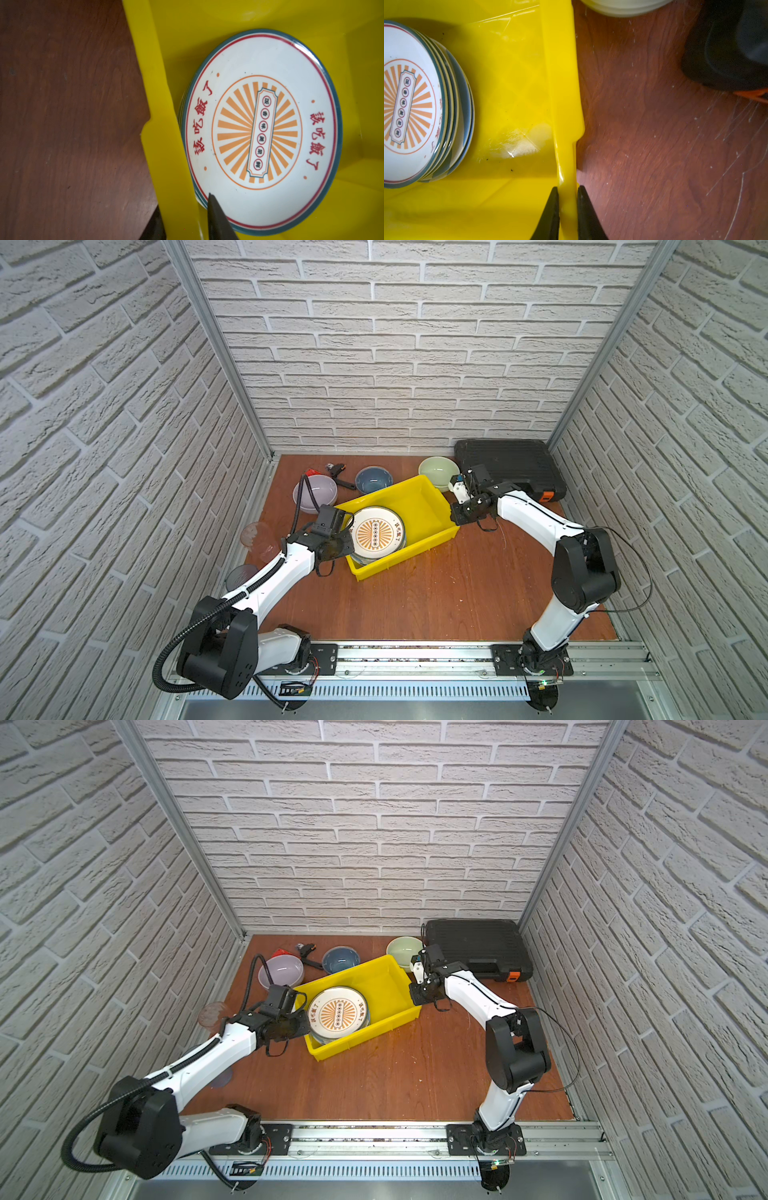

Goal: Place the mixed dishes into the plastic bin
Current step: 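Grip opposite bin walls with both grippers and slide the yellow bin nearer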

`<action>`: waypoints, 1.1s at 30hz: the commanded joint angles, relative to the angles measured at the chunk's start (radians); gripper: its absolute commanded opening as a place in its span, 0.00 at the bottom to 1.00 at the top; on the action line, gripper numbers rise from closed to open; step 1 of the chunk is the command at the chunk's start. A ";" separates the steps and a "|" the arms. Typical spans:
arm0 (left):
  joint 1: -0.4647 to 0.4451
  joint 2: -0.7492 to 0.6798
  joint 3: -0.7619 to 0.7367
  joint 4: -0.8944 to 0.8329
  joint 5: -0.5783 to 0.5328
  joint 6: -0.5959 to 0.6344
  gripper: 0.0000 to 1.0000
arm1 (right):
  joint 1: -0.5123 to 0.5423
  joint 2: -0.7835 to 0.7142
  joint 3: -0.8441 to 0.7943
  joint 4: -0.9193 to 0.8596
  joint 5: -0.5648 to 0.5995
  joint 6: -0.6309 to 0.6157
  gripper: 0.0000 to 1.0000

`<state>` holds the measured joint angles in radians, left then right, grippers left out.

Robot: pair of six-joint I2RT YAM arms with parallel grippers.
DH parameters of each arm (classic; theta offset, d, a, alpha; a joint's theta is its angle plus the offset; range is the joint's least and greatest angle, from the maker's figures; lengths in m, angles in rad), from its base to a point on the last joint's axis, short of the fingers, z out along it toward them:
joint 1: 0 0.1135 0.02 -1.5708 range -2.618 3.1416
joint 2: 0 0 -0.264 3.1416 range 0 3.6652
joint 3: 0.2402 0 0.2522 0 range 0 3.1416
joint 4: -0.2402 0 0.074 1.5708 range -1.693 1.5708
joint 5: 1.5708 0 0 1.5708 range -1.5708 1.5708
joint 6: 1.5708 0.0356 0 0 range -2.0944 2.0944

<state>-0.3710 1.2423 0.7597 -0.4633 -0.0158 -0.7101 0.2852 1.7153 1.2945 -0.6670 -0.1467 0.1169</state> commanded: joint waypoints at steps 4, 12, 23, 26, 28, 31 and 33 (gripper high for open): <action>-0.007 -0.021 -0.027 0.008 0.081 0.049 0.24 | 0.008 -0.146 -0.116 -0.075 -0.014 0.091 0.07; -0.014 -0.055 -0.024 -0.054 0.161 0.113 0.20 | 0.009 -0.388 -0.324 -0.151 0.038 0.191 0.07; -0.056 0.047 0.061 -0.063 0.217 0.198 0.23 | 0.011 -0.687 -0.477 -0.256 0.126 0.336 0.06; -0.068 0.106 0.100 -0.055 0.232 0.207 0.23 | 0.011 -0.724 -0.496 -0.273 0.131 0.357 0.07; -0.085 0.139 0.126 -0.056 0.228 0.211 0.23 | 0.011 -0.752 -0.508 -0.273 0.124 0.379 0.07; -0.106 0.177 0.150 -0.052 0.218 0.206 0.24 | 0.011 -0.784 -0.544 -0.263 0.128 0.411 0.07; -0.117 0.197 0.160 -0.054 0.213 0.195 0.24 | 0.011 -0.793 -0.562 -0.267 0.141 0.422 0.09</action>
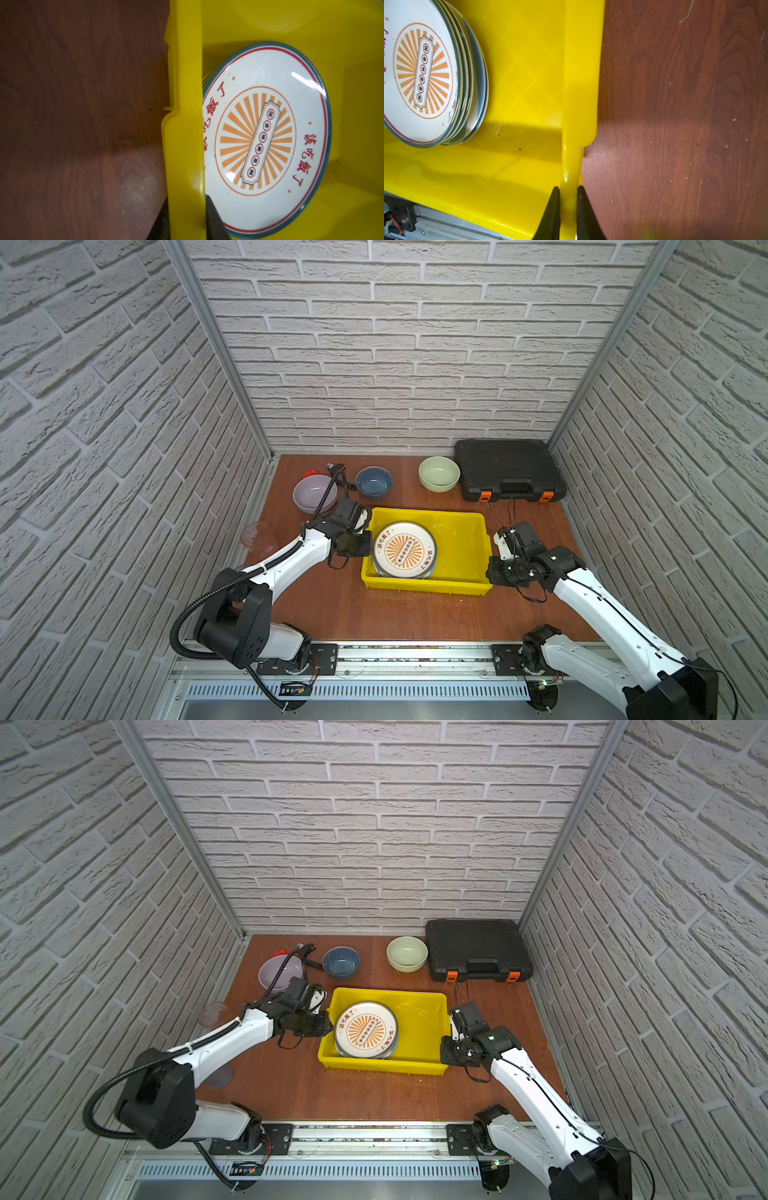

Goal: Place the mixed dishes into the plastic bin
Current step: 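Grip opposite bin walls with both grippers and slide the yellow bin nearer, then swing the left gripper toward the lavender bowl while the right draws back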

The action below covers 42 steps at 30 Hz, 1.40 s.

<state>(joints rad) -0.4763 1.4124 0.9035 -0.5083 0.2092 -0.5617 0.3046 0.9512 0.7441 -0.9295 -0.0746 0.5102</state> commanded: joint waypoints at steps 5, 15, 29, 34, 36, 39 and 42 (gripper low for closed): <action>-0.036 0.026 0.018 -0.013 -0.036 0.019 0.24 | -0.009 -0.040 -0.026 0.003 0.100 0.055 0.13; -0.028 -0.025 0.047 -0.078 -0.079 -0.009 0.46 | -0.007 -0.075 0.015 -0.033 0.172 0.060 0.33; 0.255 -0.011 0.282 -0.190 -0.113 0.066 0.60 | -0.006 -0.074 0.166 -0.056 0.239 -0.070 0.54; 0.395 0.108 0.425 -0.230 -0.150 0.096 0.61 | -0.005 -0.084 0.177 0.001 0.129 -0.124 0.59; 0.447 0.170 0.483 -0.238 -0.157 0.101 0.61 | -0.006 -0.088 0.173 0.022 0.087 -0.136 0.60; 0.504 0.274 0.584 -0.268 -0.174 0.111 0.61 | -0.006 -0.099 0.169 0.041 0.040 -0.152 0.60; 0.543 0.378 0.682 -0.300 -0.195 0.129 0.61 | -0.005 -0.113 0.170 0.049 0.000 -0.166 0.60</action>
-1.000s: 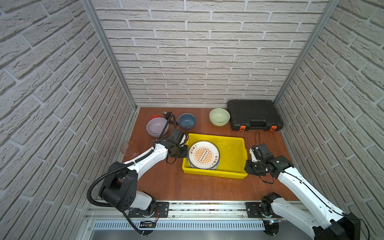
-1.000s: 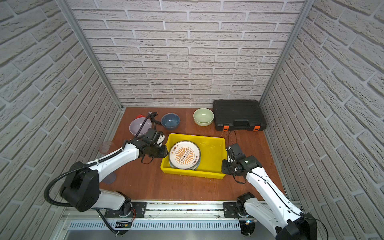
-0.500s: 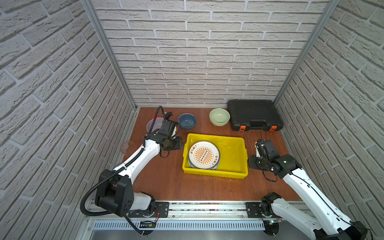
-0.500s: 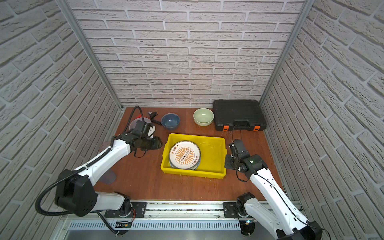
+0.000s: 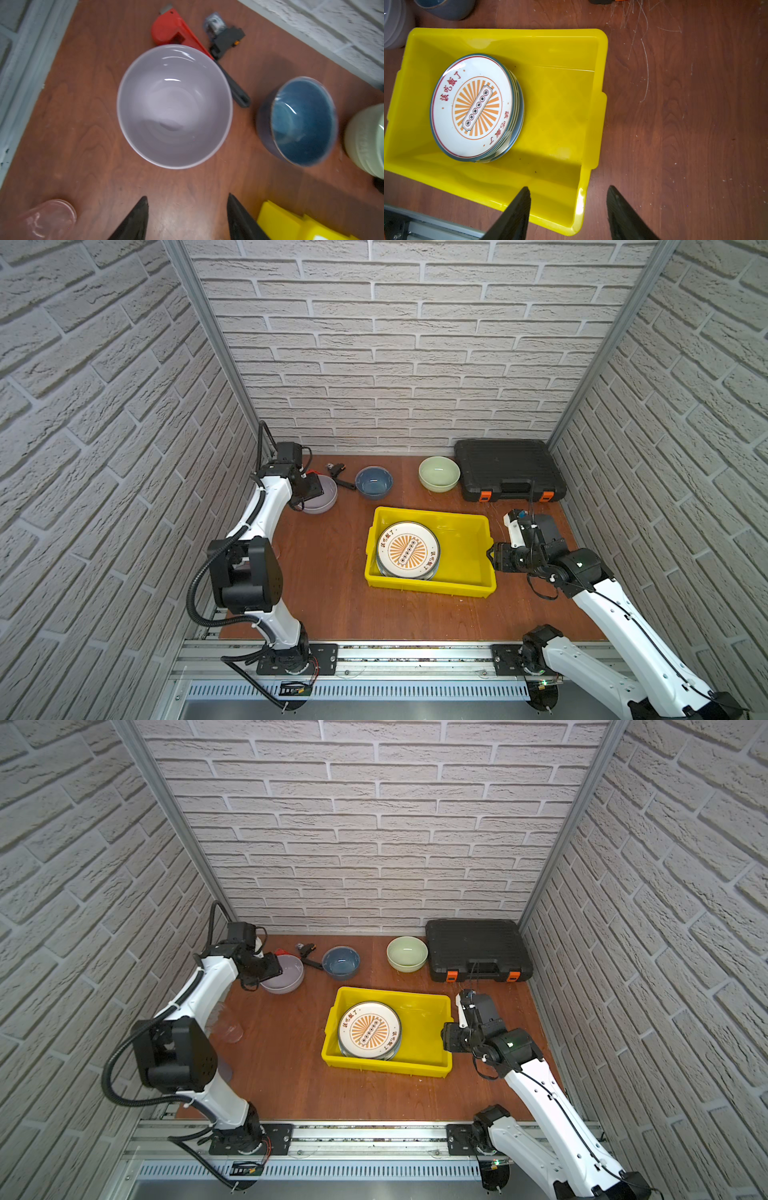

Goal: Place the mixed dishes into the plastic bin
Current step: 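Swing the left gripper toward the lavender bowl while the right draws back, then close the left gripper on the rim of the lavender bowl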

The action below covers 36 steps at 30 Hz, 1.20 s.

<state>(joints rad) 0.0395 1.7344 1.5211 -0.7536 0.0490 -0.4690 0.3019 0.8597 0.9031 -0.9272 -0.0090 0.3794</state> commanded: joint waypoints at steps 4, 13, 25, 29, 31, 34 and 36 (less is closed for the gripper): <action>0.058 0.183 0.175 -0.089 -0.059 0.058 0.61 | -0.001 -0.039 0.017 0.053 -0.112 -0.065 0.61; 0.105 0.343 0.304 -0.117 -0.074 0.084 0.67 | -0.001 -0.044 0.015 0.066 -0.135 -0.077 0.61; 0.113 0.432 0.331 -0.129 -0.049 0.090 0.65 | -0.001 -0.033 0.020 0.099 -0.172 -0.071 0.61; 0.116 0.450 0.336 -0.132 -0.035 0.088 0.57 | 0.000 -0.033 0.022 0.103 -0.179 -0.071 0.61; 0.117 0.456 0.335 -0.133 -0.032 0.086 0.52 | 0.000 -0.033 0.023 0.105 -0.180 -0.071 0.61; 0.117 0.466 0.340 -0.140 -0.009 0.086 0.44 | 0.000 -0.033 0.019 0.106 -0.179 -0.071 0.61; 0.117 0.466 0.337 -0.143 -0.006 0.086 0.37 | 0.000 -0.033 0.017 0.110 -0.178 -0.070 0.60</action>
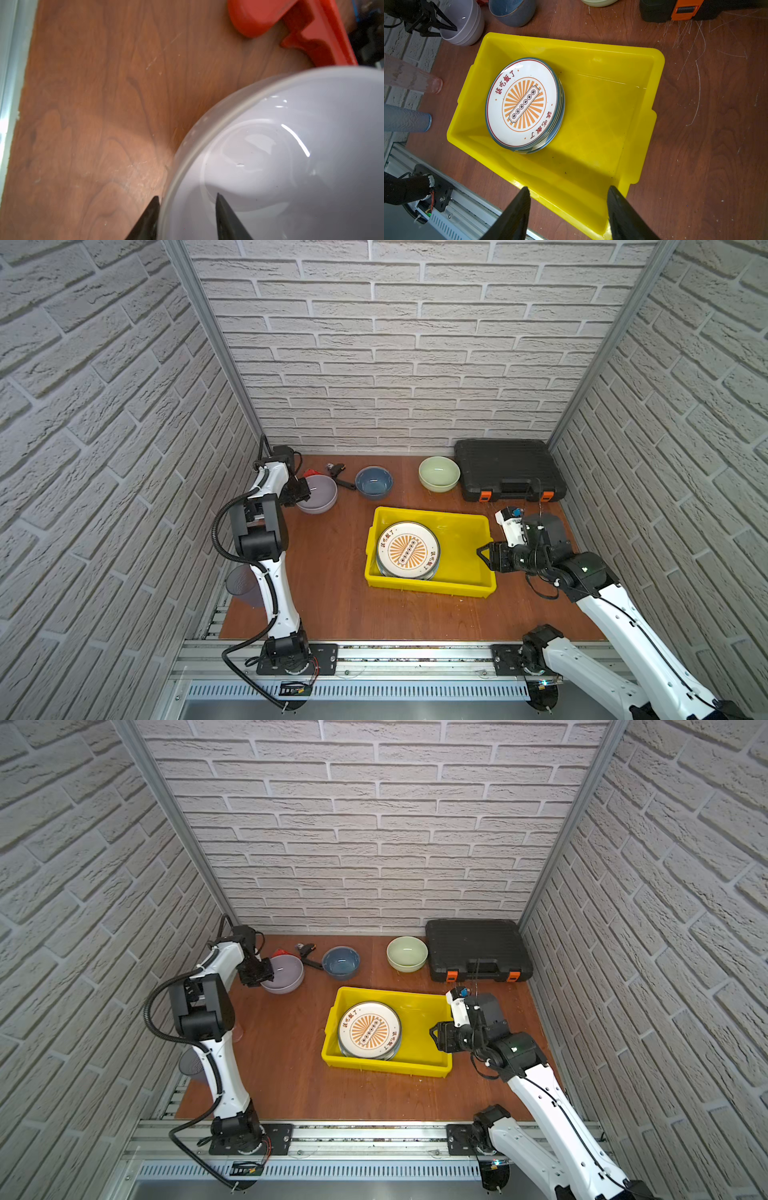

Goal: Place the mixed dishes into the plastic bin
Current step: 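Close the left gripper on the rim of the lavender bowl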

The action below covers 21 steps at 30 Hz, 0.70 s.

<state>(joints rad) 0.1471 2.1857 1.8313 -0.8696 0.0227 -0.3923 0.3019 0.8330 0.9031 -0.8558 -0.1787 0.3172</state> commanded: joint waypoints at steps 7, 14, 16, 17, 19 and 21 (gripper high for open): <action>0.011 -0.009 0.001 -0.026 0.022 0.009 0.16 | 0.000 -0.010 0.004 0.034 -0.003 -0.009 0.60; 0.018 -0.057 -0.040 -0.028 0.021 0.013 0.00 | -0.001 -0.024 -0.015 0.034 -0.002 -0.004 0.60; 0.020 -0.075 -0.054 -0.026 0.025 0.012 0.00 | -0.001 -0.025 -0.012 0.031 0.000 -0.006 0.60; 0.020 -0.087 -0.061 -0.025 0.033 0.013 0.00 | 0.000 -0.024 -0.010 0.029 0.001 -0.007 0.60; 0.022 -0.113 -0.075 -0.025 0.048 0.011 0.00 | 0.000 -0.025 -0.009 0.030 0.003 -0.006 0.60; 0.022 -0.144 -0.089 -0.025 0.049 0.010 0.00 | 0.000 -0.023 -0.009 0.034 0.004 -0.004 0.60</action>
<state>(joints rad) 0.1619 2.1311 1.7565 -0.8719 0.0395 -0.3889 0.3019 0.8204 0.8974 -0.8551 -0.1799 0.3172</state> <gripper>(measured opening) 0.112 0.602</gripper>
